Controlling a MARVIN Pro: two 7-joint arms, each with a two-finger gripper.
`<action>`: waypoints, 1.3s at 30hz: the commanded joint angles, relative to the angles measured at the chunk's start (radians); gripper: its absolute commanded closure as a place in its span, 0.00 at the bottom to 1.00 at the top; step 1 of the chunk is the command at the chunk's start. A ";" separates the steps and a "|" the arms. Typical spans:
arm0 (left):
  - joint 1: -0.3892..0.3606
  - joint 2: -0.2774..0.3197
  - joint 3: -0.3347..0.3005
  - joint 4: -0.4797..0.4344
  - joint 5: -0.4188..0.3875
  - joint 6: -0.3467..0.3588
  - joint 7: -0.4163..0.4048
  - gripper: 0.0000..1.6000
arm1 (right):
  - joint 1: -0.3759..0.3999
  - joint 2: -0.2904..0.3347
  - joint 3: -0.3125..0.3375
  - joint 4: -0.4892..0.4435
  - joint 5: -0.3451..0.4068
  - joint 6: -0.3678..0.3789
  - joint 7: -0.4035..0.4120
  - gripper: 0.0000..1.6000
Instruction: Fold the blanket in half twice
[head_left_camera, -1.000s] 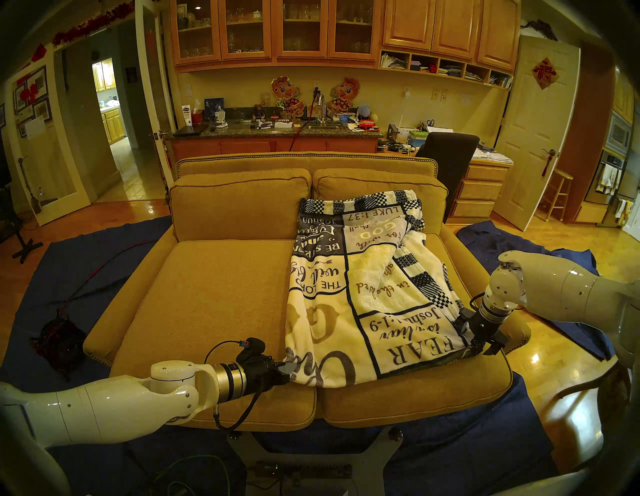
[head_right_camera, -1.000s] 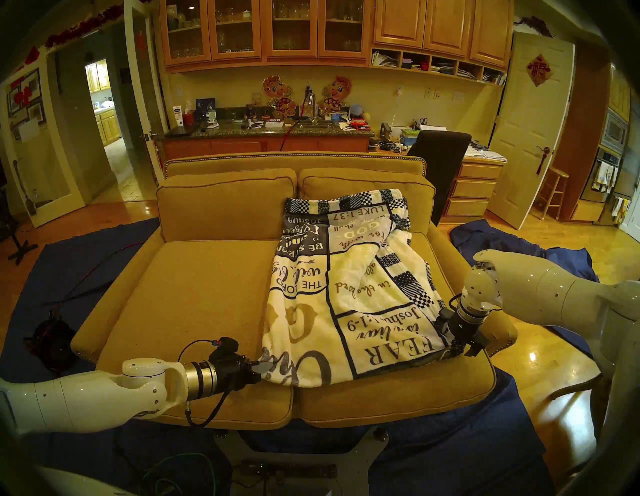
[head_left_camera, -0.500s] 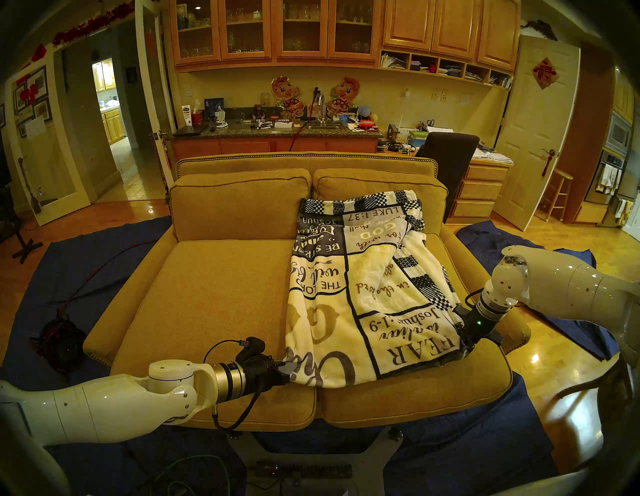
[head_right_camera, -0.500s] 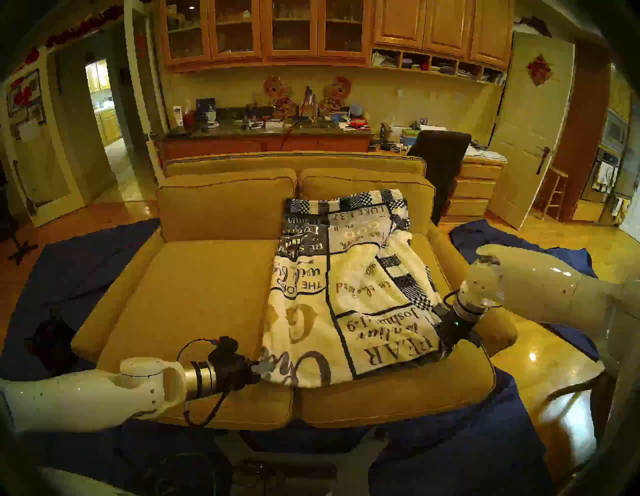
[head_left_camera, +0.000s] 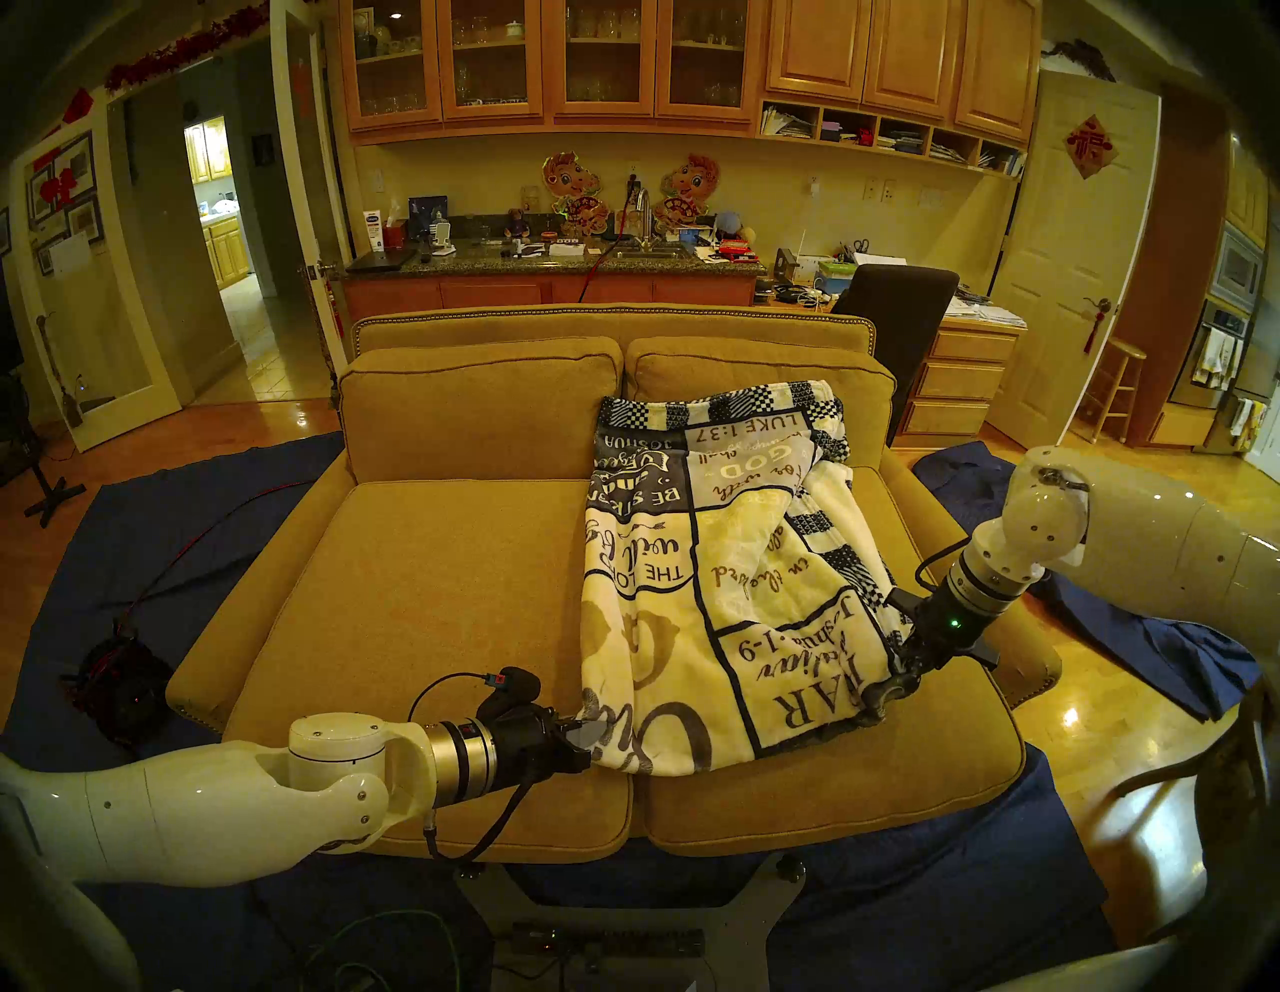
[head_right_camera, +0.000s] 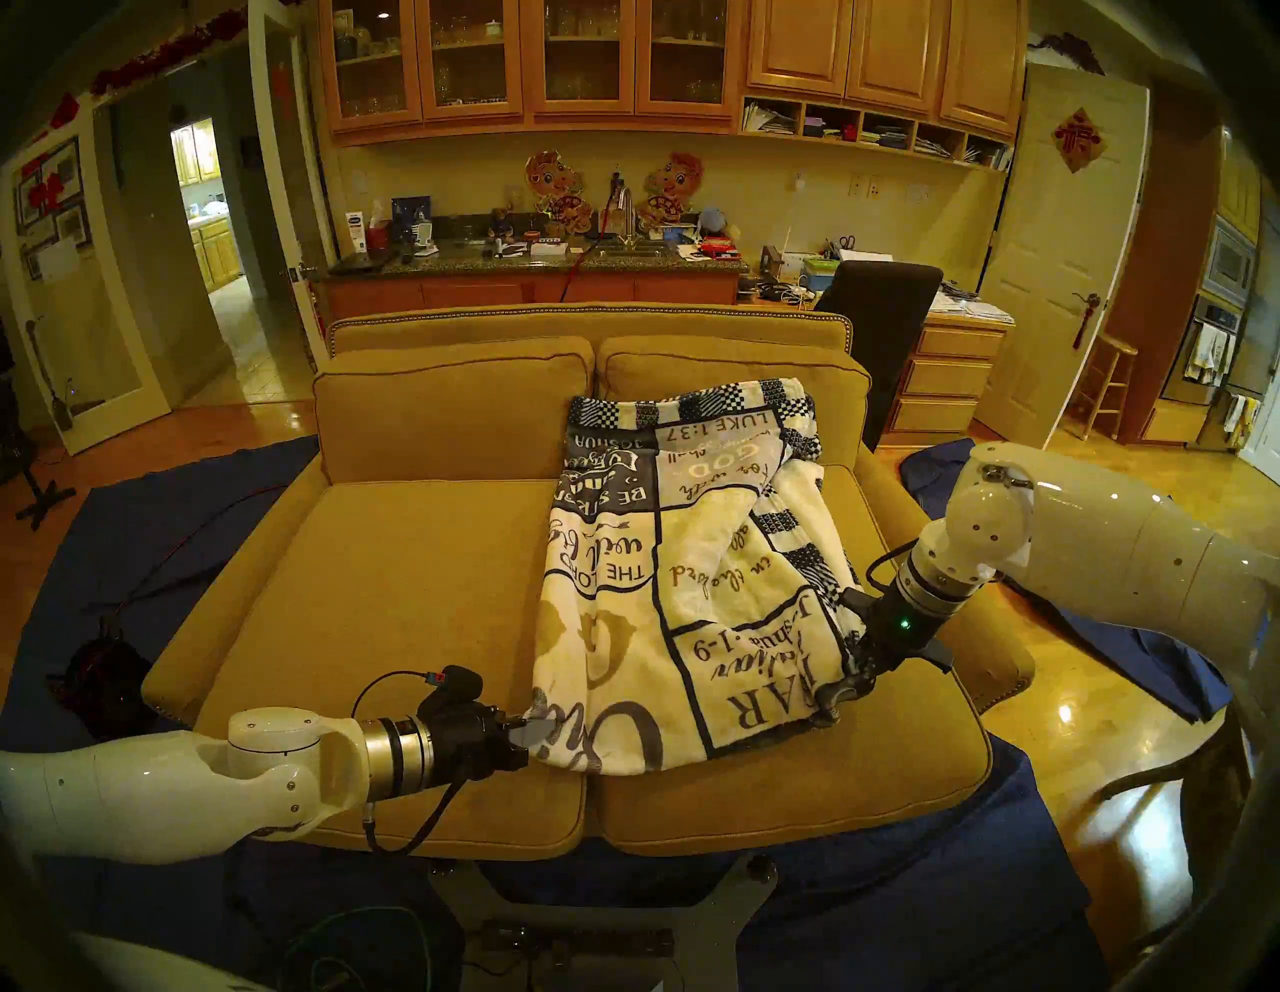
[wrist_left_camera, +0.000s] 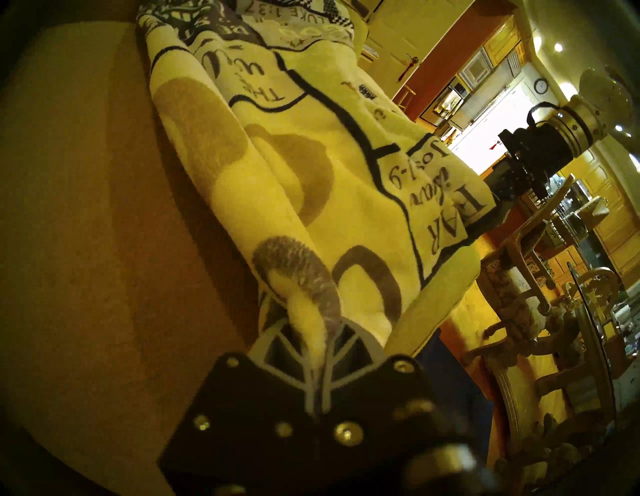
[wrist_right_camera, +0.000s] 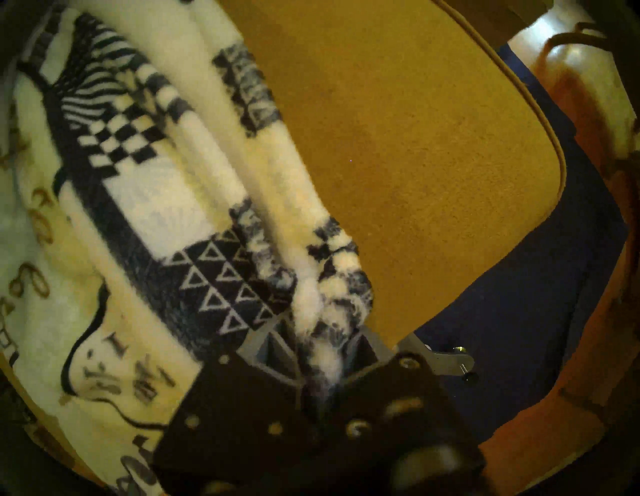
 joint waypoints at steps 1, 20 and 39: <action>0.022 0.102 -0.019 -0.129 0.001 -0.025 0.043 1.00 | 0.053 0.093 0.062 -0.073 -0.001 0.023 -0.001 1.00; 0.162 0.267 -0.063 -0.365 -0.047 -0.072 0.371 1.00 | 0.054 0.213 0.111 -0.139 -0.001 0.037 -0.022 1.00; 0.239 0.305 -0.101 -0.471 -0.084 -0.074 0.686 1.00 | 0.062 0.242 0.131 -0.080 -0.001 0.101 -0.090 1.00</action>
